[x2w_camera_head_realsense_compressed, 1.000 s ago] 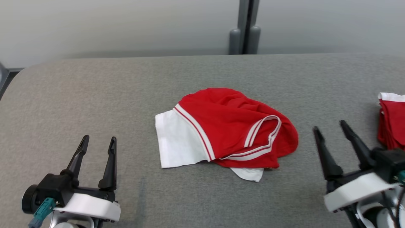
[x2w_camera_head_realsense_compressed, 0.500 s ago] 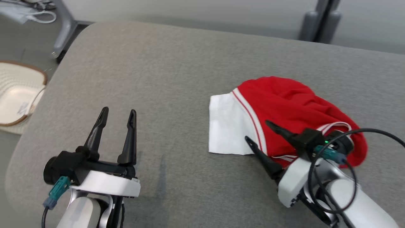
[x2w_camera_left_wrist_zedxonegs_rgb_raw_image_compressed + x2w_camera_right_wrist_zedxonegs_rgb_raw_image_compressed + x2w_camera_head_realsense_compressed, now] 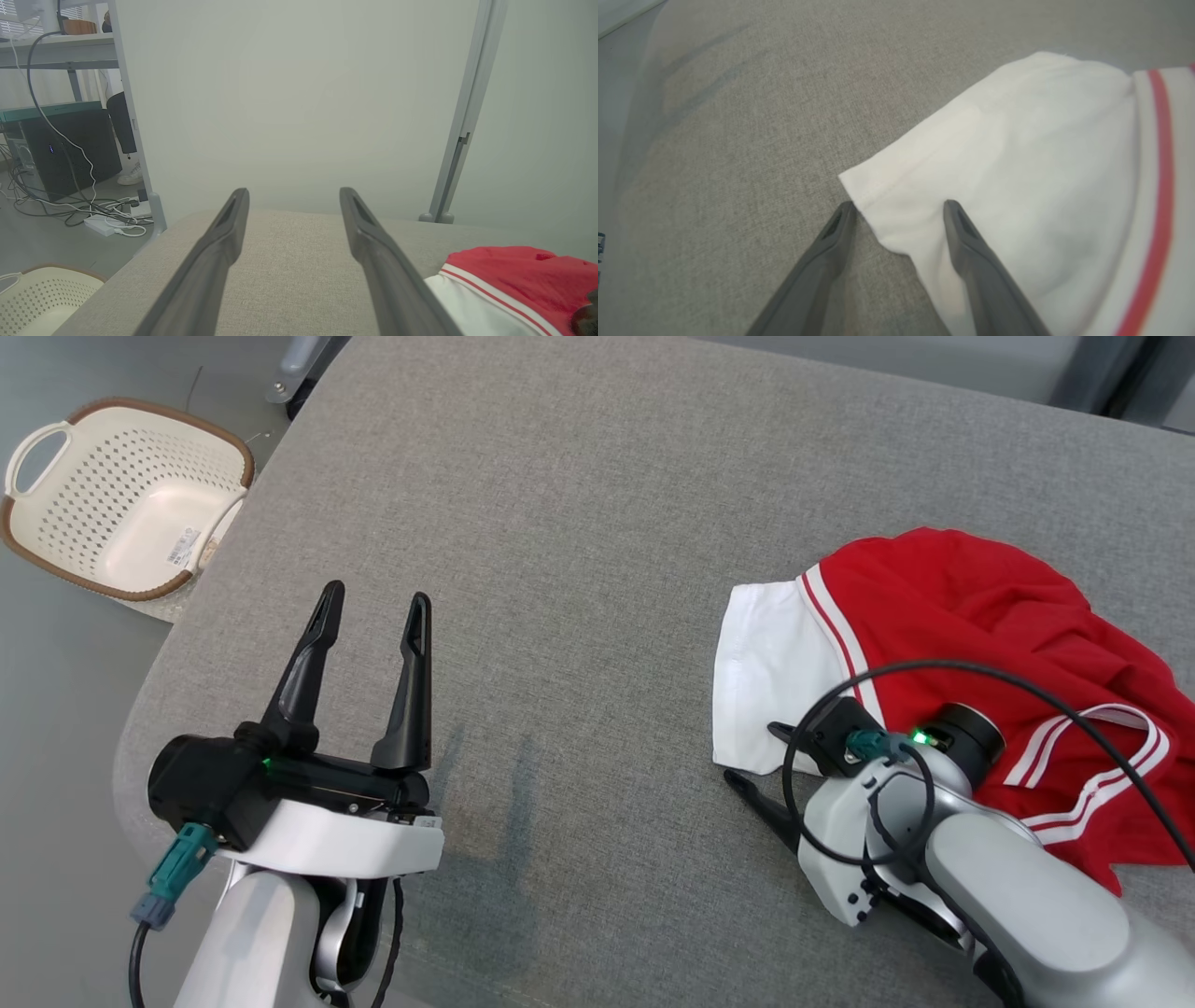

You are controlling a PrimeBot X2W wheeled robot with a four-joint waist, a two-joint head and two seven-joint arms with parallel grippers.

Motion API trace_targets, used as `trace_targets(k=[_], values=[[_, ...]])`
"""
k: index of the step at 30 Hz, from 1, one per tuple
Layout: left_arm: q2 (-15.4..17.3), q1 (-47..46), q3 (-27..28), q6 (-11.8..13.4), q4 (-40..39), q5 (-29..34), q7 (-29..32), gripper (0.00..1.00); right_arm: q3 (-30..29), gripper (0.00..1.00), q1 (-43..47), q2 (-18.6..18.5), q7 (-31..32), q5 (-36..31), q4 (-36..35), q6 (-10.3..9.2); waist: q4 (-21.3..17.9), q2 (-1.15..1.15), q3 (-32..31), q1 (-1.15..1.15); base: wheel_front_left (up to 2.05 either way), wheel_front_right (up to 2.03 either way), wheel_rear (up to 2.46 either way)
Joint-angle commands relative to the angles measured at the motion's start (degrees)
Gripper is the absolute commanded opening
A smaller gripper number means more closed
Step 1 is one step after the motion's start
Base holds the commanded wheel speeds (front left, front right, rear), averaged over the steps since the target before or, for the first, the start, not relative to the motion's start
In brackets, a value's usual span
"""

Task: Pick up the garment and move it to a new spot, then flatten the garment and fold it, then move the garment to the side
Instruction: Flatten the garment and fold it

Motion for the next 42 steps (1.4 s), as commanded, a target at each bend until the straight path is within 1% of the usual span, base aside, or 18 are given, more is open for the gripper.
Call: trace_targets(k=[1, 2, 6, 11, 12, 16, 19, 24, 28, 30, 31, 32, 34, 37, 42], values=[[-0.2, -1.1, 0.7, -0.6, 0.0, 0.7, -0.1, 1.0, 0.9, 0.35, -0.2, -0.5, 1.5, 1.0, 3.0, -0.02, 0.5, 0.0, 0.6, 0.0, 0.0, 0.0, 0.0], [-0.4, -1.1, 1.1, -0.9, 0.0, 0.9, -0.1, 1.0, 1.3, 0.0, -0.5, -0.5, 1.7, 1.2, 4.0, -0.02, 0.5, 0.0, 0.7, 0.0, 0.0, 0.0, 0.0], [-1.2, -0.4, 2.6, -1.5, 0.1, 2.0, -0.1, 1.0, 1.6, 0.0, -2.4, 0.3, -0.2, 2.0, 4.9, -0.01, -0.2, 0.0, 0.8, 0.0, 0.0, 0.0, 0.0], [-1.5, 0.3, 4.1, -2.4, 0.7, 3.0, -0.1, 1.0, 1.9, 0.0, -6.3, 2.2, -4.2, 1.4, 2.2, 0.0, -1.7, 0.0, 0.2, 0.0, 0.0, 0.0, 0.0], [-1.6, 0.3, 4.4, -2.6, 0.9, 3.3, -0.1, 1.0, 2.2, 0.0, -7.8, 3.5, -5.6, 1.3, 0.7, 0.0, -2.5, 0.0, -0.1, 0.0, 0.0, 0.0, 0.0], [-1.7, 0.5, 5.3, -2.9, 1.1, 4.0, -0.1, 1.0, 2.5, 0.0, -11.3, 6.3, -8.3, 1.0, -2.6, 0.0, -4.3, 0.0, -1.0, 0.0, 0.0, 0.0, 0.0], [-1.7, 0.9, 5.9, -3.2, 1.3, 4.6, -0.1, 1.0, 2.1, 0.0, -14.3, 9.1, -10.5, 0.6, -5.2, 0.0, -6.1, 0.0, -1.9, 0.0, 0.0, 0.0, 0.0], [-1.3, 1.4, 6.8, -3.5, 1.1, 5.6, -0.1, 1.0, -0.4, 0.0, -18.7, 13.2, -13.5, 0.0, -8.5, 0.0, -9.5, 0.0, -3.1, 0.0, 0.0, 0.0, 0.0], [-0.9, 1.5, 7.4, -3.8, 0.8, 6.1, -0.1, 1.0, -4.2, 0.0, -21.1, 15.2, -15.5, -0.6, -11.6, 0.0, -12.6, 0.0, -3.5, 0.0, 0.0, 0.0, 0.0], [-0.6, 1.7, 7.7, -3.7, 0.5, 6.4, -0.1, 1.0, -7.0, 0.0, -21.2, 15.7, -16.1, -0.9, -13.5, 0.0, -14.3, 0.0, -3.5, 0.0, 0.0, 0.0, 0.0], [-0.6, 1.7, 7.7, -3.7, 0.5, 6.4, -0.1, 1.0, -7.0, 0.0, -21.2, 15.7, -16.1, -0.9, -13.5, 0.0, -14.3, 0.0, -3.5, 0.0, 0.0, 0.0, 0.0], [-0.5, 2.0, 7.8, -3.7, 0.5, 6.4, -0.1, 1.0, -8.7, 0.0, -20.4, 15.7, -16.0, -1.0, -14.3, 0.0, -15.1, 0.0, -3.5, 0.0, 0.0, 0.0, 0.0], [-0.2, 2.2, 7.9, -3.7, 0.2, 6.4, -0.1, 1.0, -12.2, 0.0, -17.8, 15.5, -15.5, -1.4, -16.4, 0.0, -16.6, 0.0, -3.4, 0.0, 0.0, 0.0, 0.0], [0.3, 2.7, 8.3, -3.5, -0.1, 6.5, -0.1, 1.0, -18.1, 0.0, -12.4, 14.2, -14.3, -2.2, -18.9, 0.0, -19.1, 0.0, -2.9, 0.0, 0.0, 0.0, 0.0], [0.9, 2.5, 8.3, -3.3, -0.7, 6.6, -0.1, 1.0, -28.6, 0.0, 0.1, 12.1, -12.4, -3.3, -21.5, 0.0, -22.4, 0.0, -1.8, 0.0, 0.0, 0.0, 0.0]])
